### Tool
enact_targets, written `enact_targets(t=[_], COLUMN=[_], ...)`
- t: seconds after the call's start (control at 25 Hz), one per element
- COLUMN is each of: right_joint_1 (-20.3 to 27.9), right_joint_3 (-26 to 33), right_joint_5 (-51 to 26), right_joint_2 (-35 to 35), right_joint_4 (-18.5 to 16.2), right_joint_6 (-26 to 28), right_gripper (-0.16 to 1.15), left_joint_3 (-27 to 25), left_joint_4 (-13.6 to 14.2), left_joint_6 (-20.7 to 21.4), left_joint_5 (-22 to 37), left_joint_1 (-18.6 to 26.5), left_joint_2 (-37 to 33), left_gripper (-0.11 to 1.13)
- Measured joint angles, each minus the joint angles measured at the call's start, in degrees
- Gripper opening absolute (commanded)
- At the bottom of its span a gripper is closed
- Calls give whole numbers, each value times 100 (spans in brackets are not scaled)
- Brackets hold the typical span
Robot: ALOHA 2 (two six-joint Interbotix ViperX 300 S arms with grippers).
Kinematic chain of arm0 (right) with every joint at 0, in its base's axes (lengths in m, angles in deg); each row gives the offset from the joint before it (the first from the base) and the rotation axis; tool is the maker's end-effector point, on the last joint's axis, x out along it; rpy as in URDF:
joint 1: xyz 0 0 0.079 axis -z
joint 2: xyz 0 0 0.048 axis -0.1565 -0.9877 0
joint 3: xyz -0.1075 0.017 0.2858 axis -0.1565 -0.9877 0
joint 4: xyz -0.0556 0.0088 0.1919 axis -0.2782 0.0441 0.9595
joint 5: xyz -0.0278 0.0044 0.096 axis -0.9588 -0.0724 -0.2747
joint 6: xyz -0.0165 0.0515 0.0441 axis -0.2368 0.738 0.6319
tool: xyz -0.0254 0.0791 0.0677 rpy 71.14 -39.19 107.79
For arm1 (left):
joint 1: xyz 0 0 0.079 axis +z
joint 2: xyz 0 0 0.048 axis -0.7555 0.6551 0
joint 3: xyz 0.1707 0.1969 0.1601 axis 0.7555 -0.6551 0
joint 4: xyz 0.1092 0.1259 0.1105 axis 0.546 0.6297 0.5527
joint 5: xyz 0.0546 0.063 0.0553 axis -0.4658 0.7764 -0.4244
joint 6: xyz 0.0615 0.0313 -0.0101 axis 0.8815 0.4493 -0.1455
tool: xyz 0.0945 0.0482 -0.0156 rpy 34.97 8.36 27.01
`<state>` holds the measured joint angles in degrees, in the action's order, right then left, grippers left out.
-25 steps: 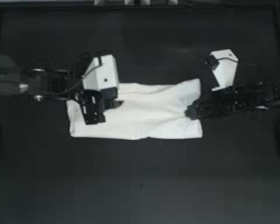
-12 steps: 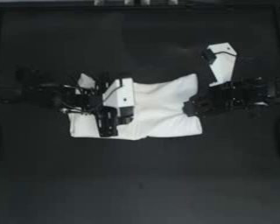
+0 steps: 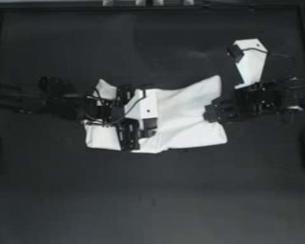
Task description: Fold shirt
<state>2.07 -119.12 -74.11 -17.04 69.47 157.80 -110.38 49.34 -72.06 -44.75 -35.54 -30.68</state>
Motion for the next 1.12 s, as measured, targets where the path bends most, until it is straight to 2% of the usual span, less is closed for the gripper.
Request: enact_targets(t=[0.4, 0.68, 1.12], right_joint_1=[167, 281, 308], right_joint_3=[492, 659, 642], right_joint_5=[-615, -703, -1107], right_joint_2=[0, 9, 255], right_joint_4=[88, 202, 202], right_joint_6=[-44, -264, -360], right_gripper=[6, 6, 6], left_joint_3=[545, 1063, 1230], left_joint_4=[-141, -158, -132], left_joint_6=[-18, -26, 18], left_joint_5=[-290, -316, -185], left_joint_1=[-158, -255, -264], left_joint_2=[483, 844, 861], left_gripper=[87, 87, 87])
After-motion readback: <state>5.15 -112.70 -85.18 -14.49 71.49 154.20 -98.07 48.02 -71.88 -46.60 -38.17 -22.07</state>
